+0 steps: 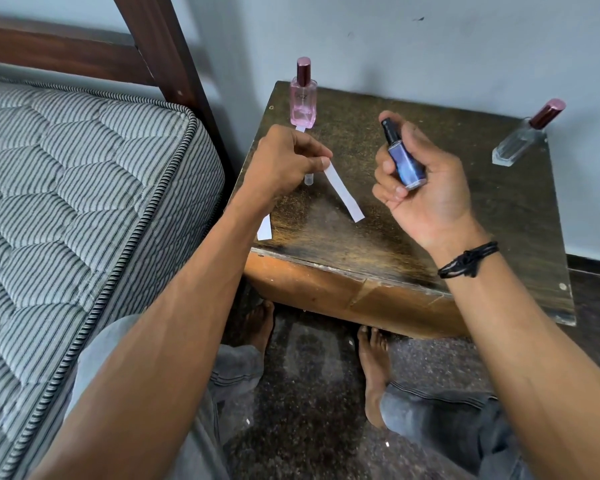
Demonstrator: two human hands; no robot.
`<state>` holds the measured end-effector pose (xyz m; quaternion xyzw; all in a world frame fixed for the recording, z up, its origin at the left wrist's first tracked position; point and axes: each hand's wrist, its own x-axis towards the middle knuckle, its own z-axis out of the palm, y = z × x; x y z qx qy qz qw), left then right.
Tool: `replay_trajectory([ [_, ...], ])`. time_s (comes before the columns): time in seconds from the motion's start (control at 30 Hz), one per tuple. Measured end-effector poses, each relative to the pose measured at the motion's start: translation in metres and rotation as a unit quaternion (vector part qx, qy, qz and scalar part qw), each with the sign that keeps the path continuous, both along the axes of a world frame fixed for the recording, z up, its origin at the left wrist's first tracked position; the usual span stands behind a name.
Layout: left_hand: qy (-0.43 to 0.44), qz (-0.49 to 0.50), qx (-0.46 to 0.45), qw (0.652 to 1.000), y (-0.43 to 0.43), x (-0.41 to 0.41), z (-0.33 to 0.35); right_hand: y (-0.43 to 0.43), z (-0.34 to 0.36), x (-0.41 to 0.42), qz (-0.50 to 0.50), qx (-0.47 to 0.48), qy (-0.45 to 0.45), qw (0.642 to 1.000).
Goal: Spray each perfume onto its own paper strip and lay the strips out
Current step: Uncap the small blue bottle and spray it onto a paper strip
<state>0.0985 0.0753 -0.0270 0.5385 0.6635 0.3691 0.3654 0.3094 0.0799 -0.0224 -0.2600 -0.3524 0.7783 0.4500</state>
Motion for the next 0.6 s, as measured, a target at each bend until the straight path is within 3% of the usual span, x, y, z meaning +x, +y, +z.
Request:
replay_trajectory([
  [0.07, 0.001, 0.001, 0.001, 1.000, 0.000, 0.000, 0.000, 0.001, 0.001, 0.002, -0.059, 0.100, -0.154, 0.981],
  [0.1, 0.003, 0.001, 0.000, 1.000, 0.000, -0.001, 0.000, 0.001, 0.001, 0.004, -0.082, 0.177, -0.255, 0.947],
  [0.17, 0.006, 0.003, -0.004, 1.000, -0.001, 0.000, 0.001, -0.003, -0.003, 0.004, -0.087, 0.332, -0.439, 0.830],
  [0.23, 0.005, 0.002, -0.007, 1.000, -0.002, 0.002, 0.002, -0.011, -0.011, 0.000, -0.074, 0.428, -0.529, 0.729],
  [0.27, 0.004, -0.002, -0.007, 1.000, -0.002, 0.003, 0.003, -0.015, -0.015, -0.002, -0.071, 0.455, -0.545, 0.700],
  [0.37, 0.009, -0.019, -0.010, 1.000, -0.004, 0.007, 0.007, -0.019, -0.026, -0.008, -0.075, 0.484, -0.565, 0.664],
  [0.6, 0.009, -0.045, -0.010, 0.999, -0.005, 0.009, 0.011, -0.017, -0.031, -0.009, -0.105, 0.498, -0.577, 0.638],
])
